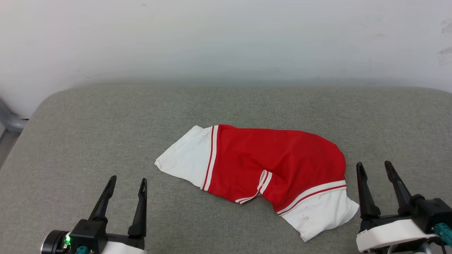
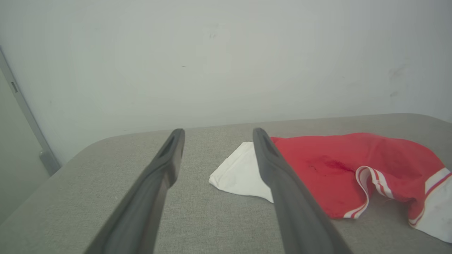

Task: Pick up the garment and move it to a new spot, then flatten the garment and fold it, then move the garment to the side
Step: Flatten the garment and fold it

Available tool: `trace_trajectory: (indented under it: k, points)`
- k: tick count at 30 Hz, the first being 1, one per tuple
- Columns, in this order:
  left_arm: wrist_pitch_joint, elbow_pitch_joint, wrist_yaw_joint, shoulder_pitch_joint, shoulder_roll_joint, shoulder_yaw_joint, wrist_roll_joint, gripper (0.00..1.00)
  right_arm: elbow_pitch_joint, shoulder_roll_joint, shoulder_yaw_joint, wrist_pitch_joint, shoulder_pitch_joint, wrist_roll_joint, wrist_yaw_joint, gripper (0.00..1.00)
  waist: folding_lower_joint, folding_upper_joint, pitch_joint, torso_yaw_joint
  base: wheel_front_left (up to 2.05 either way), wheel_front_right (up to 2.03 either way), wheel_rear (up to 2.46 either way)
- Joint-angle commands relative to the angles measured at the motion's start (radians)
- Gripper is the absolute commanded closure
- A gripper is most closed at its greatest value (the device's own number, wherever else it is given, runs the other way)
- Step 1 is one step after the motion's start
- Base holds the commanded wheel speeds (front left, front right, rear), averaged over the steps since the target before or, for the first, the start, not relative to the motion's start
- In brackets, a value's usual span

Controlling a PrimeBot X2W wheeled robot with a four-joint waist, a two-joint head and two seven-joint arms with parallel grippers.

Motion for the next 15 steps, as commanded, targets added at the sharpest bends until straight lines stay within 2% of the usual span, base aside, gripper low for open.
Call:
trace_trajectory:
  k: [1,4,6,9,11,15]
  points:
    - [-0.003,0.001,-0.012,0.011,-0.006,0.018,0.015,0.00,0.002,0.001,-0.004,-0.002,0.003,0.009,-0.001,0.00,0.0001,-0.0001,0.005,-0.007,0.00,0.00,0.00]
    - [-0.003,0.003,-0.030,0.003,-0.022,0.039,0.035,0.00,0.011,0.002,0.016,-0.002,0.008,-0.021,-0.001,0.00,0.0001,-0.0001,0.018,-0.010,0.00,0.00,0.00]
    - [-0.003,0.006,-0.041,-0.004,-0.030,0.050,0.049,0.00,0.027,0.001,0.053,0.071,0.008,-0.054,-0.001,0.00,0.0001,-0.0001,0.031,-0.009,0.00,0.00,0.00]
    - [-0.003,0.015,-0.058,-0.005,-0.052,0.063,0.060,0.00,0.000,-0.005,0.136,0.273,-0.020,-0.087,-0.001,0.00,0.0001,-0.0001,0.048,-0.010,0.00,0.00,0.00]
    - [-0.003,0.020,-0.071,-0.007,-0.061,0.072,0.069,0.00,-0.028,-0.048,0.196,0.438,-0.030,-0.077,-0.001,0.00,0.0001,-0.0001,0.059,-0.009,0.00,0.00,0.00]
    - [-0.003,0.026,-0.092,-0.021,-0.082,0.080,0.087,0.00,-0.108,-0.117,0.301,0.781,-0.049,0.027,-0.001,0.00,0.0001,-0.0001,0.086,0.000,0.00,0.00,0.00]
